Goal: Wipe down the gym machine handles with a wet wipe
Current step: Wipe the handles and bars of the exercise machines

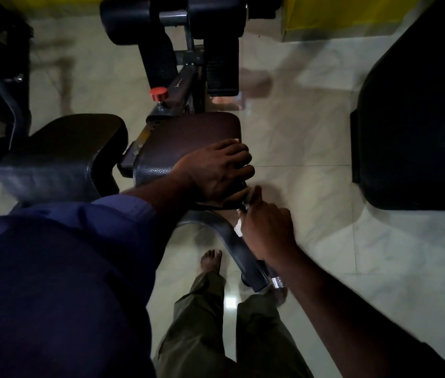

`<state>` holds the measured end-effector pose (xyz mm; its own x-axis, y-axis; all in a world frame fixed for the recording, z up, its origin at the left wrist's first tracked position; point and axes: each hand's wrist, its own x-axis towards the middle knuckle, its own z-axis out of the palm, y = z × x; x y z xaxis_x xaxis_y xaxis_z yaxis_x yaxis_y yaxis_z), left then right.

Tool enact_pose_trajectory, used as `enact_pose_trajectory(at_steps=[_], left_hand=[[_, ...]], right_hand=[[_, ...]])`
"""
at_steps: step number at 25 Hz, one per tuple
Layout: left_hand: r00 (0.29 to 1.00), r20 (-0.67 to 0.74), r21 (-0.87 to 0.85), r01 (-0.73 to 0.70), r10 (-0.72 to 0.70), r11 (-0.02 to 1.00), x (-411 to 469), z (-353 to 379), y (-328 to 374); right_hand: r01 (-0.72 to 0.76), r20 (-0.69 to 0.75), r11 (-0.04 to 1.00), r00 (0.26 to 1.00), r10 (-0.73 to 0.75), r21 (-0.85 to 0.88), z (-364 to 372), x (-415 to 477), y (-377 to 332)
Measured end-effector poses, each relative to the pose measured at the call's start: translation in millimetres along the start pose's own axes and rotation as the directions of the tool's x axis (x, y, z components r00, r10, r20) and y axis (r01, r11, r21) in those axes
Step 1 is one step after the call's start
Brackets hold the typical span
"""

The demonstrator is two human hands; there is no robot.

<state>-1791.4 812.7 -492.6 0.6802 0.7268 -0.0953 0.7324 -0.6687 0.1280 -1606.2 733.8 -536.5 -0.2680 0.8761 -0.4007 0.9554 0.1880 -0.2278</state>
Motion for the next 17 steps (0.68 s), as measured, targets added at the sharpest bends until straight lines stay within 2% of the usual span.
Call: enact_pose_trajectory(at_steps=[2, 3, 4, 6, 8, 9, 11, 12, 13, 15, 16, 17], left_hand=[[1.000, 0.008, -0.031, -0.022, 0.022, 0.999, 1.6, -10.5, 5.4], [0.999, -0.034, -0.030, -0.038, 0.037, 0.999, -0.4, -10.6, 7.1], [0.998, -0.052, -0.021, -0.040, 0.039, 0.999, -1.4, -7.6, 5.0], [1.000, 0.003, -0.041, -0.010, 0.010, 0.999, -1.0, -7.4, 5.5], [0.998, -0.046, -0.026, -0.044, 0.043, 0.999, -0.5, -5.8, 7.0], [0.998, -0.052, -0.018, -0.047, 0.046, 0.999, -0.9, -6.6, 6.6], [0.998, -0.046, -0.005, -0.034, 0.034, 0.999, -0.6, -6.5, 5.3], [0.999, -0.042, -0.002, -0.031, 0.031, 1.000, -0.6, -5.7, 5.3], [0.998, -0.047, -0.004, -0.028, 0.028, 1.000, -1.0, -4.7, 6.0], [0.997, -0.076, 0.000, -0.035, 0.035, 0.999, -1.5, -1.6, 7.0], [0.997, -0.070, -0.005, -0.033, 0.032, 0.999, -1.0, -3.6, 8.6], [0.997, -0.068, -0.008, -0.031, 0.031, 0.999, -0.5, -3.5, 8.2]], right_hand=[[-0.091, 0.086, 0.933, 0.994, 0.065, 0.348, 9.8, 5.6, 6.9], [-0.130, 0.103, 0.849, 0.991, 0.089, 0.512, 10.8, 4.1, 9.5], [-0.129, 0.073, 0.785, 0.992, 0.106, 0.606, 10.3, 2.3, 11.3], [-0.100, -0.018, 0.737, 0.988, 0.150, 0.669, 6.3, 0.4, 18.7], [-0.148, -0.006, 0.649, 0.973, 0.229, 0.746, -1.9, 0.0, 26.9], [-0.184, 0.030, 0.549, 0.960, 0.277, 0.815, -5.9, 0.3, 31.6], [-0.231, 0.120, 0.281, 0.925, 0.361, 0.932, -14.1, 2.7, 38.6], [-0.237, 0.148, 0.188, 0.908, 0.391, 0.953, -19.5, 4.6, 41.8], [-0.231, 0.149, 0.151, 0.895, 0.420, 0.961, -23.2, 7.9, 45.3], [-0.197, 0.076, 0.214, 0.880, 0.468, 0.957, -33.8, 16.0, 50.9], [-0.148, -0.023, 0.322, 0.881, 0.472, 0.935, -39.0, 19.7, 52.9], [-0.077, -0.174, 0.495, 0.880, 0.442, 0.865, -41.2, 23.8, 54.0]])
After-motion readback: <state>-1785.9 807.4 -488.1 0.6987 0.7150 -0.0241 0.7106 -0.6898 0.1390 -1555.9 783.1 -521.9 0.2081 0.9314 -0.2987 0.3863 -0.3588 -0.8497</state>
